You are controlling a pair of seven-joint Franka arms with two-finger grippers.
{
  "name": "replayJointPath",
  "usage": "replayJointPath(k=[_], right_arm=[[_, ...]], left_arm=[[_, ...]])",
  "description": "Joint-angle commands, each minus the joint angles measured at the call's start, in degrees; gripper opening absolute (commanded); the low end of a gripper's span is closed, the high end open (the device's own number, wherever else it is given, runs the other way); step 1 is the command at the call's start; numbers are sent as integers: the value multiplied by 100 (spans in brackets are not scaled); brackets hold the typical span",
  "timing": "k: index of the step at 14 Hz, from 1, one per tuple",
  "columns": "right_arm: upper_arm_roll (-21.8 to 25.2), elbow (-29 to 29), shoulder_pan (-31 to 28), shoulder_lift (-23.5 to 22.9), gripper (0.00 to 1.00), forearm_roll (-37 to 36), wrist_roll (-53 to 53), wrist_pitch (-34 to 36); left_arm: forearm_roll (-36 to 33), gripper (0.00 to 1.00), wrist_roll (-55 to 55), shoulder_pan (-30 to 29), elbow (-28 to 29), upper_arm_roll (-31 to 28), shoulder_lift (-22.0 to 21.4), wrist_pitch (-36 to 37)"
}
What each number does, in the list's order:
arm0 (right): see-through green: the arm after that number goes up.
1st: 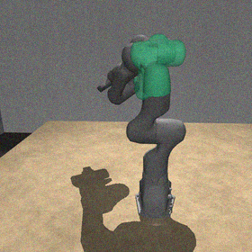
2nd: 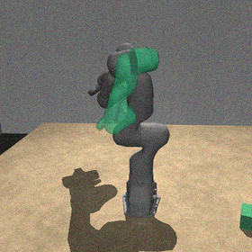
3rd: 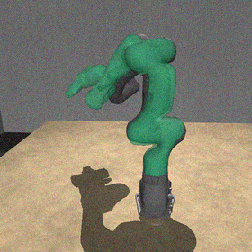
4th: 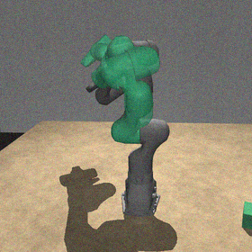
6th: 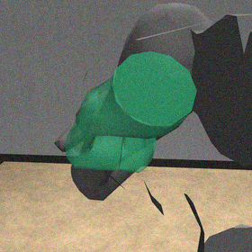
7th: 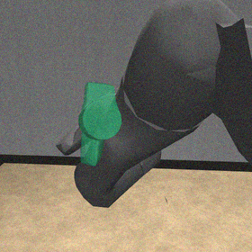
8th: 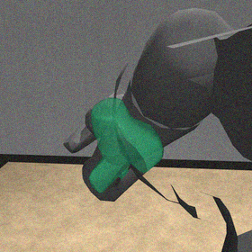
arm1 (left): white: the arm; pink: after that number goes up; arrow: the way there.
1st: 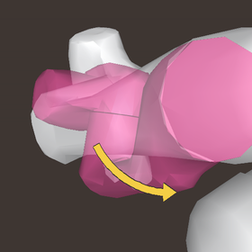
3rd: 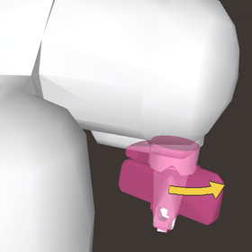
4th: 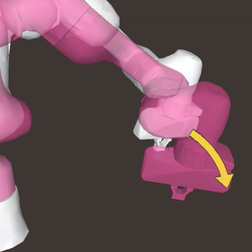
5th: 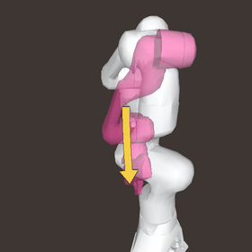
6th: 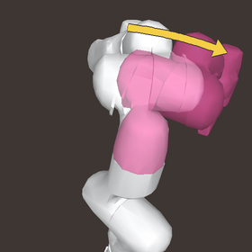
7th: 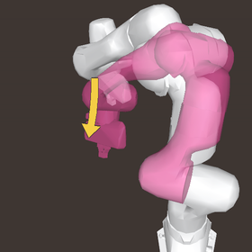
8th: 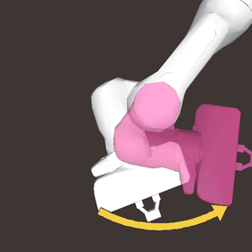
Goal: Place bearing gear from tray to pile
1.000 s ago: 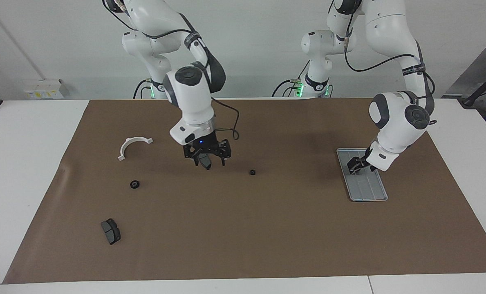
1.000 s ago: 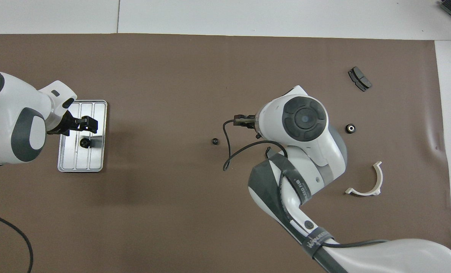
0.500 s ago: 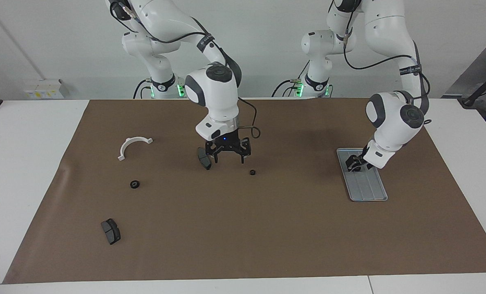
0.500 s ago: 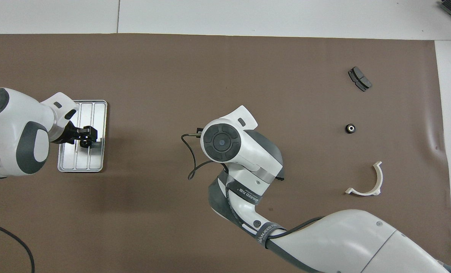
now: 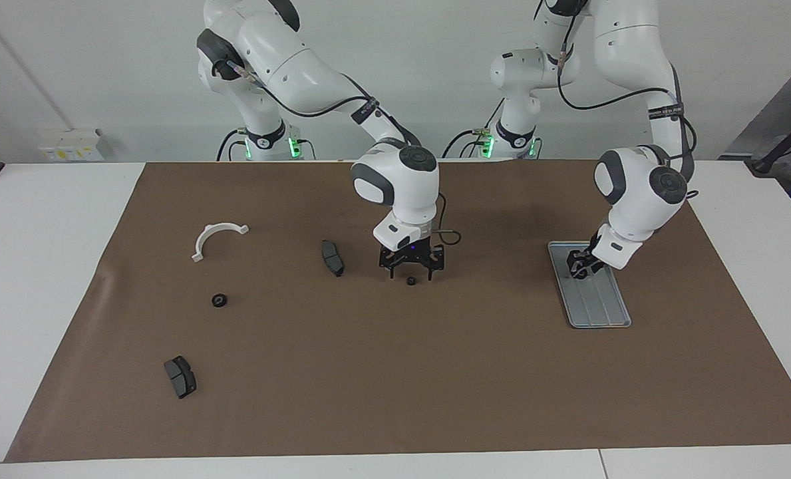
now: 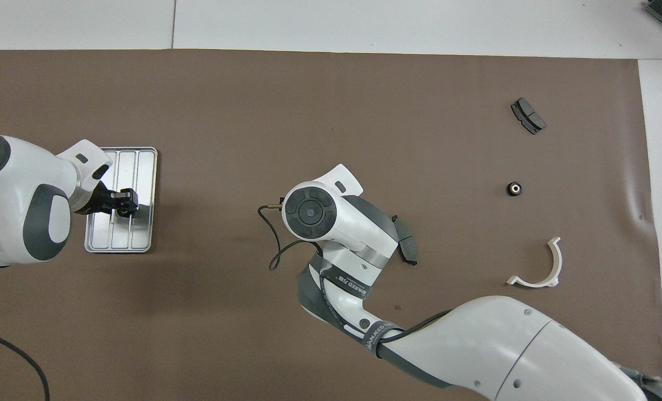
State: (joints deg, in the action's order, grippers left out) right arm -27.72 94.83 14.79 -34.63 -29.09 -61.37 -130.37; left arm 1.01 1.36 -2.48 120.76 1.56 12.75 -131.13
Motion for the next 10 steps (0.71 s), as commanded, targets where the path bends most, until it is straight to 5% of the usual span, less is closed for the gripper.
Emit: replayJointPath(k=[1, 10], right_arm=[[-84, 44, -38, -79, 75, -281, -138, -23], [-84, 150, -46, -88, 59, -316, -269, -251]], left_arm=[[-66, 52, 31, -51, 325, 46, -221, -228], [-66, 24, 14, -51, 343, 46, -221, -220]])
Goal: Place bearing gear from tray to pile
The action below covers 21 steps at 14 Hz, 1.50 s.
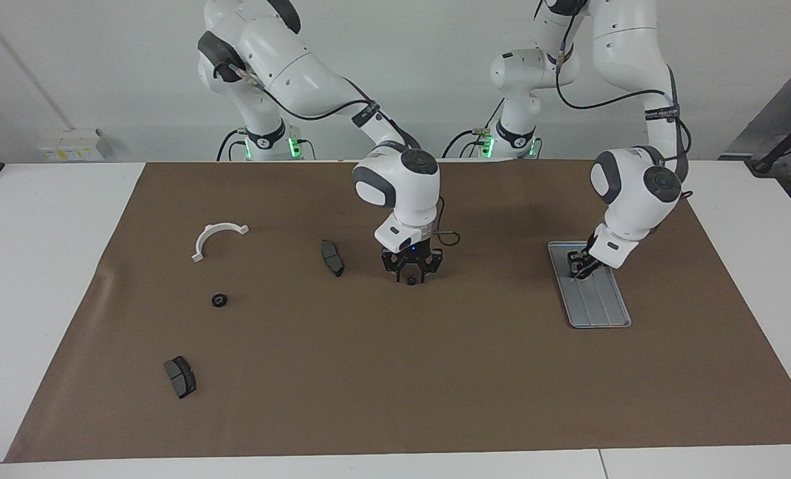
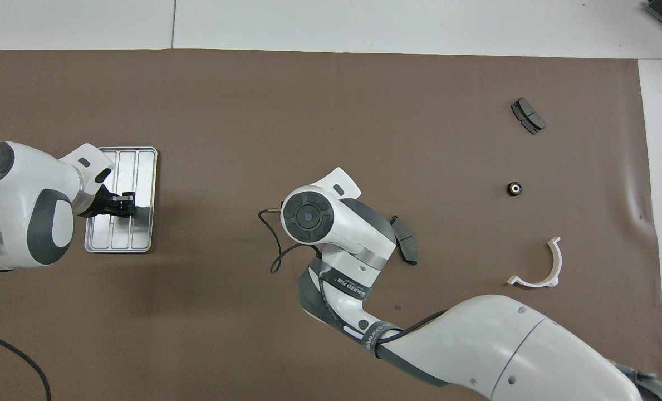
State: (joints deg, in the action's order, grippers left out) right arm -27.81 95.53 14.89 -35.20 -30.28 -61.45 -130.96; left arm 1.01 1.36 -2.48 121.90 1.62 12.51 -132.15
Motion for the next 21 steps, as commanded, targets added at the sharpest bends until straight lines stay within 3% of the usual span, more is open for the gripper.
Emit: replayJointPath(k=[1, 3, 4, 6, 7, 8, 13, 17, 21], right_arm=[[-75, 115, -56, -31, 59, -232, -280, -228], [-75, 159, -65, -31, 57, -241, -289, -237], [-75, 159, -65, -23, 49, -241, -315, -237], [-75, 159, -65, -22, 27, -250, -324, -219], [-75, 151, -65, -22, 9, -276, -333, -211], [-75, 142, -56, -14, 0, -276, -385, -202], [-75, 54, -126, 144, 0, -338, -535, 35], [4, 168, -530, 899, 0, -50, 7, 421], [1231, 291, -566, 1532, 0, 1521, 2385, 528]], left_arm=[[-66, 20, 5, -51, 221, 40, -196, -118], [-66, 13, 5, -60, 177, 40, -187, -118], [-66, 12, 14, -60, 133, 40, -170, -118], [-66, 6, 23, -51, -86, 40, -109, -75], [-66, 2, 23, -51, -270, 40, -73, -22], [-66, 0, 23, -51, -428, 40, -30, 13], [-66, 0, 145, 54, -974, 58, 6, 461], [-75, 0, 1556, 1036, -1063, 67, 6, 515], [-84, 0, 2728, 2144, -1063, 75, 6, 243]])
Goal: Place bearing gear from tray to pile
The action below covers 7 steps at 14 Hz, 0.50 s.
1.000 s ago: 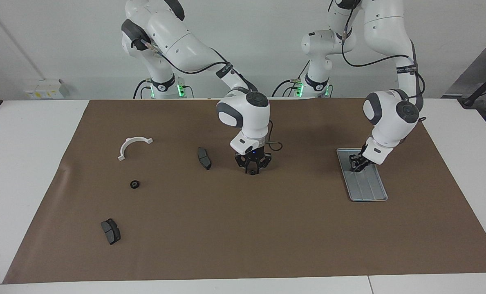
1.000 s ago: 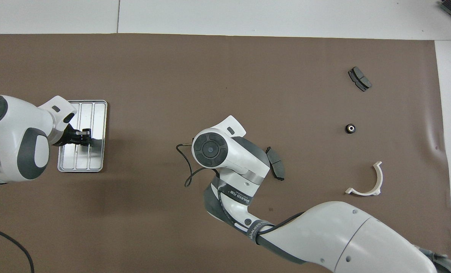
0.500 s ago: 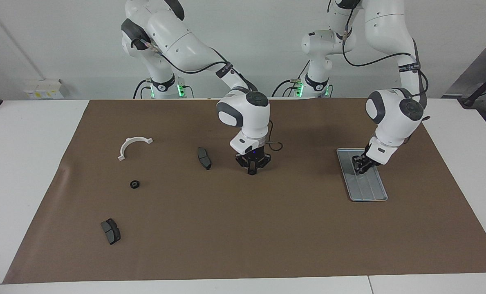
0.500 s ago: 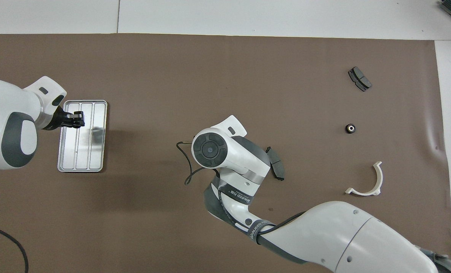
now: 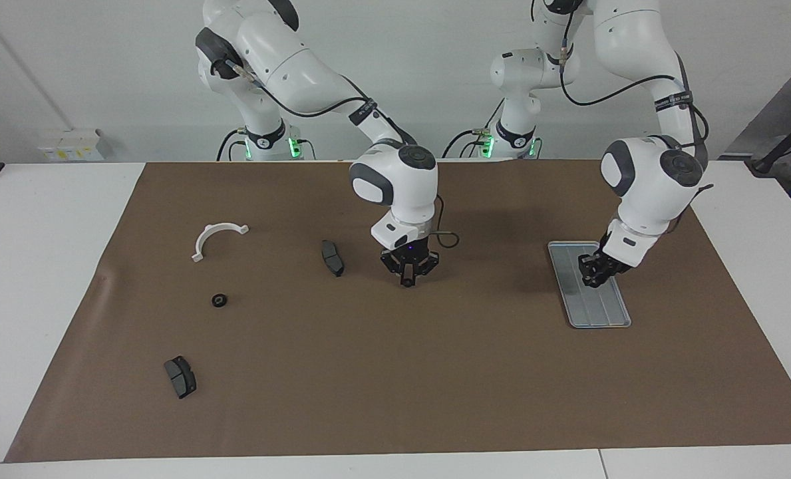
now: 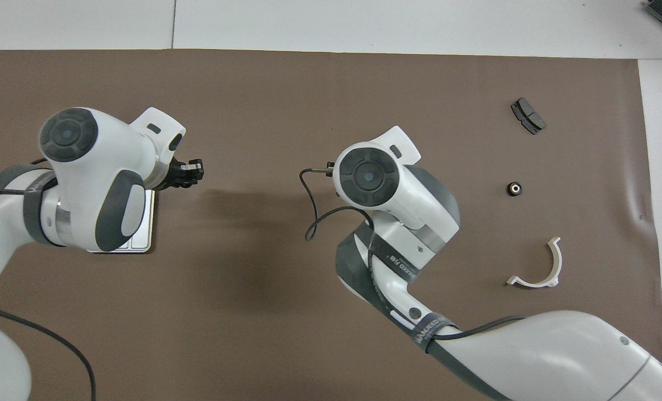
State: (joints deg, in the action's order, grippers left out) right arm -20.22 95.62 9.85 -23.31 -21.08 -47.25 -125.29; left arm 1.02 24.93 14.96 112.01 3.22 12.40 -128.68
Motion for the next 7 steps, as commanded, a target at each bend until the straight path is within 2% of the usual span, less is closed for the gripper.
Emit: replayJointPath(k=[1, 4, 7], right_arm=[[823, 299, -62, 380, 0, 927, 1634, -48], [1677, 501, -97, 389, 0, 1648, 3130, -206], [2231, 1001, -185, 336, 0, 2239, 4222, -907]], left_arm=[[-85, 0, 433, 646, -74, -76, 26, -226], [-67, 1, 661, 1349, -66, -76, 226, -507], [-67, 1, 1136, 1939, -65, -85, 692, -1245]])
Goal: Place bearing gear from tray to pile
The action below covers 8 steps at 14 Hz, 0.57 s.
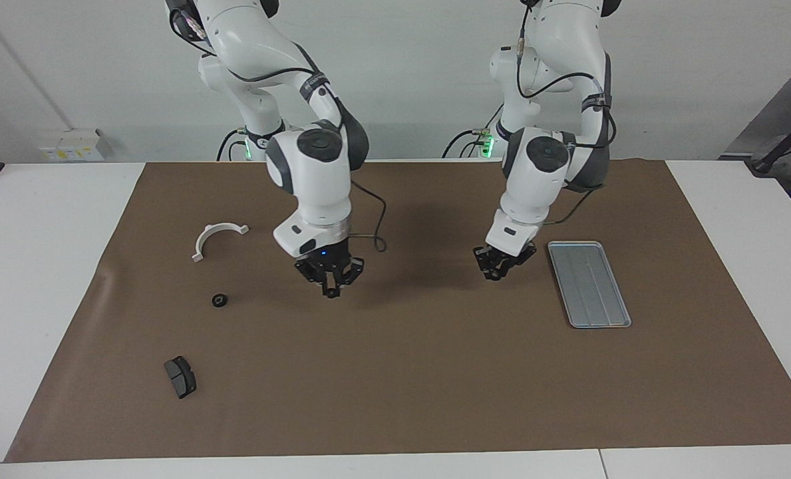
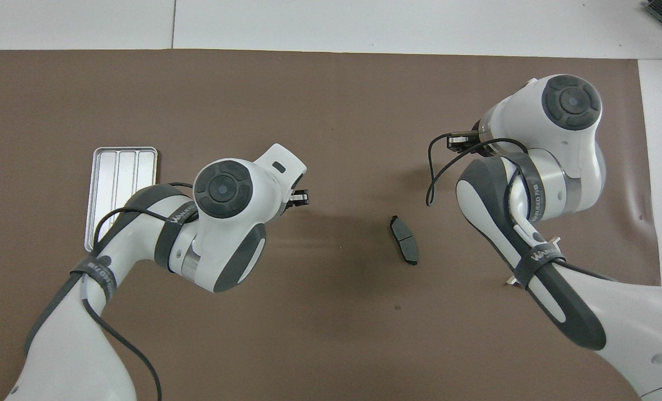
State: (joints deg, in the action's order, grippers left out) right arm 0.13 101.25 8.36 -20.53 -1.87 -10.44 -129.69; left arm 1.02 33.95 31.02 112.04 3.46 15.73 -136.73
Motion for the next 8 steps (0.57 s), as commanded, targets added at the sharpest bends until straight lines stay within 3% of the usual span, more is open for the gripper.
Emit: replayJointPath(k=[1, 2, 3, 5, 6, 8], right_arm=[[311, 483, -53, -47, 0, 527, 735, -635], [373, 466, -62, -204, 0, 756, 867, -810], [443, 440, -71, -354, 0, 941, 1051, -1038], [523, 387, -71, -627, 0, 1065, 1263, -1338], [523, 387, -71, -680, 0, 1074, 1264, -1418], [523, 387, -71, -681, 0, 1074, 1246, -1427]], left_arm=[[-67, 2, 235, 421, -59, -109, 421, -555], [-76, 3, 217, 440, -59, -100, 439, -600], [-76, 15, 182, 449, -68, -91, 448, -635], [-76, 66, 173, 571, -59, -91, 457, -732], [-85, 100, 191, 606, -94, -100, 448, -749], [-94, 100, 182, 520, -252, -100, 379, -706]])
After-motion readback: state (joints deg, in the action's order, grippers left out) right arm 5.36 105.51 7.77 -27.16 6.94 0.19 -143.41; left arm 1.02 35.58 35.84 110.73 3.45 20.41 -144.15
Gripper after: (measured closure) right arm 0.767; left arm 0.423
